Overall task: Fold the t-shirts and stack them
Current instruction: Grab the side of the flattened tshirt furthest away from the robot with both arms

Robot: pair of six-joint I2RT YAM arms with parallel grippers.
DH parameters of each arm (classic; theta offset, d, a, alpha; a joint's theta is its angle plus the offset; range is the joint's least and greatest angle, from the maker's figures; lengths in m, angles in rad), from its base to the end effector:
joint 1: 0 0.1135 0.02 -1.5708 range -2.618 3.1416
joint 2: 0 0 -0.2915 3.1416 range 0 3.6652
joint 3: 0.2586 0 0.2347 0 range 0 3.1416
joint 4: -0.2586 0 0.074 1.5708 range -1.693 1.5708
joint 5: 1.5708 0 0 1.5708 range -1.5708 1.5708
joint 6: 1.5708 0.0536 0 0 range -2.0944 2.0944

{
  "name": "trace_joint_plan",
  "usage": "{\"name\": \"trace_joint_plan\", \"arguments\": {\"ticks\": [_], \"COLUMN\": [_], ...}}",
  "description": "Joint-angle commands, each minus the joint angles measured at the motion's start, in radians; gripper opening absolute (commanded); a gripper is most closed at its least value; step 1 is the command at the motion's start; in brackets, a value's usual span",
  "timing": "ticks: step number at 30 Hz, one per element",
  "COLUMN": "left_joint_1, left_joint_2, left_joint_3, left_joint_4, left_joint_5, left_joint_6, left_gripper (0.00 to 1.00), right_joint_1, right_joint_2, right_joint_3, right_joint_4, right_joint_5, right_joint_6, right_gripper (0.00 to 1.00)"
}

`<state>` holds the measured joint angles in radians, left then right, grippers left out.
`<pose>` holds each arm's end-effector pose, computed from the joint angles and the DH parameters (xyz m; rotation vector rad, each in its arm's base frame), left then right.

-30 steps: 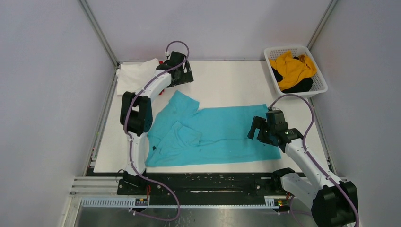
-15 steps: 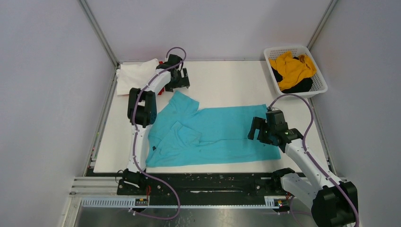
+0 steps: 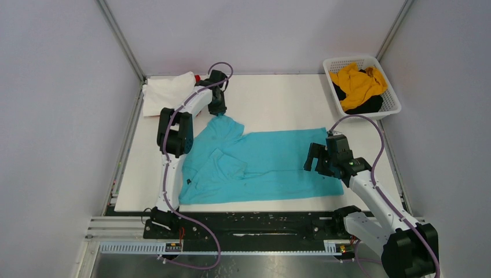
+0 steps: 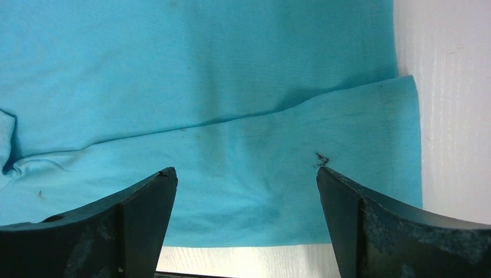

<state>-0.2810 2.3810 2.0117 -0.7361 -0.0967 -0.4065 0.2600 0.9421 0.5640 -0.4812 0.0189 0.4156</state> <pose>0.5026 -0.1397 0.1747 -0.1980 2.6629 -0.0916 0.1596 0.0414 0.2246 0.1990 2.4417 0.2798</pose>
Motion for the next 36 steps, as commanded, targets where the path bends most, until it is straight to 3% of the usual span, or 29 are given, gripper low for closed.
{"name": "trace_joint_plan", "arguments": {"ticks": [1,3,8,12,14,20,22,25,30,36], "left_joint_1": [-0.005,-0.005,-0.01,-0.036,-0.05,-0.071,-0.075,-0.081,-0.089,-0.092], "left_joint_2": [0.082,0.084,0.012,-0.119,-0.204,-0.347,-0.381,-0.418,-0.478,-0.557], "left_joint_3": [0.086,0.087,0.016,-0.123,-0.198,-0.338,-0.377,-0.433,-0.503,-0.6], "left_joint_4": [-0.104,-0.105,-0.056,0.044,0.096,0.174,0.195,0.219,0.223,0.248], "left_joint_5": [-0.068,-0.075,-0.073,-0.073,-0.074,-0.055,-0.052,-0.048,-0.082,-0.091], "left_joint_6": [0.037,0.043,0.048,0.046,0.04,0.009,-0.008,-0.025,-0.031,-0.053], "left_gripper": [0.16,0.0,0.0,0.0,0.0,0.0,0.0,0.0,0.0,0.0], "right_joint_1": [0.004,0.005,0.003,-0.001,-0.001,-0.016,-0.017,-0.05,-0.116,-0.16], "right_joint_2": [-0.012,-0.011,0.043,0.184,0.279,0.517,0.587,0.717,0.914,1.056], "right_joint_3": [0.028,0.03,0.095,0.281,0.38,0.697,0.77,0.872,1.036,1.096], "right_joint_4": [0.0,0.0,-0.003,-0.019,-0.02,-0.092,-0.156,-0.254,-0.439,-0.464], "right_joint_5": [0.048,0.071,0.226,0.218,0.196,-0.286,-0.289,-0.252,-0.165,-0.142], "right_joint_6": [-0.011,-0.004,0.072,-0.05,-0.209,-0.97,-1.215,-1.446,-1.607,-1.676], "right_gripper": [0.99,1.0,0.99,1.0,1.0,1.0,0.99,1.0,0.97,0.9]}}
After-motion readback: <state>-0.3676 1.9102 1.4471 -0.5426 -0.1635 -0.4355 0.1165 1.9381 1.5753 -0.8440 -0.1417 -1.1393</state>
